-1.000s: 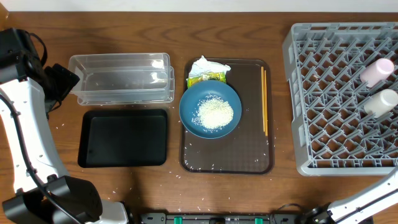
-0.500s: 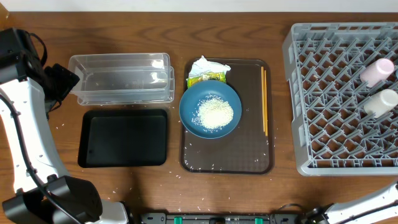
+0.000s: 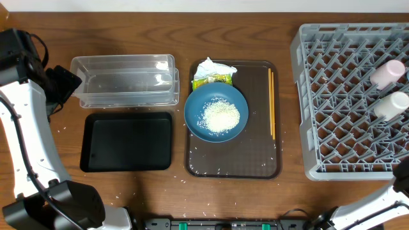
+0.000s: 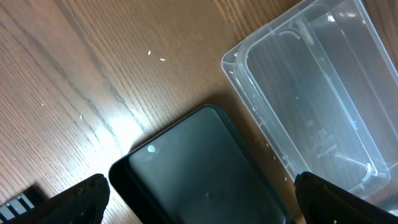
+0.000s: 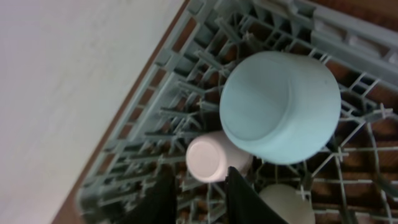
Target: Sort waste into correct bins and load items into the dishwasher rack
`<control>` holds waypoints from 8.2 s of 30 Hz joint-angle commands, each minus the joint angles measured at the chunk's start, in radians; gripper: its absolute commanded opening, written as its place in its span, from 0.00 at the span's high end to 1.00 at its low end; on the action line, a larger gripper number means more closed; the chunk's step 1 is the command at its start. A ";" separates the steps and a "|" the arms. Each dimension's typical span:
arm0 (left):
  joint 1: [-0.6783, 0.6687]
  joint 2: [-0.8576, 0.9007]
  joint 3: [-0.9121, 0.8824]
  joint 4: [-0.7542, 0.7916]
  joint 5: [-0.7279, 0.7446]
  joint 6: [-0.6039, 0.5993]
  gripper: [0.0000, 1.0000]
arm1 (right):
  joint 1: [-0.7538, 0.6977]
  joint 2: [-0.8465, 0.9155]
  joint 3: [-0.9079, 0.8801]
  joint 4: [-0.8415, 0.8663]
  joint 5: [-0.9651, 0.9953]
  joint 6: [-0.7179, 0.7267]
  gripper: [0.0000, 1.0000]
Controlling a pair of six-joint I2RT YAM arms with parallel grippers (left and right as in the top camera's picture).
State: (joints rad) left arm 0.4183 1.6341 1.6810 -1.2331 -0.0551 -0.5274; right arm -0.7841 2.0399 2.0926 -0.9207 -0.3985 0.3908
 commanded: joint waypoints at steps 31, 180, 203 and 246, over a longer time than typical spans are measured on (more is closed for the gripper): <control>0.003 -0.014 0.016 -0.005 -0.006 -0.009 0.02 | 0.128 0.103 0.002 -0.056 0.446 0.005 0.73; 0.003 -0.014 0.016 -0.005 -0.006 -0.009 0.02 | 0.079 0.191 -0.241 0.435 0.495 -0.086 0.99; 0.003 -0.014 0.016 -0.005 -0.006 -0.009 0.02 | 0.085 0.179 -0.241 0.546 0.462 -0.085 0.96; 0.003 -0.014 0.015 -0.005 -0.006 -0.009 0.02 | 0.715 -0.135 -0.242 0.006 0.039 -0.251 0.13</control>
State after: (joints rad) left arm 0.4183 1.6341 1.6810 -1.2331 -0.0551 -0.5274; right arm -0.1329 1.9038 1.8526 -0.9024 -0.3267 0.1497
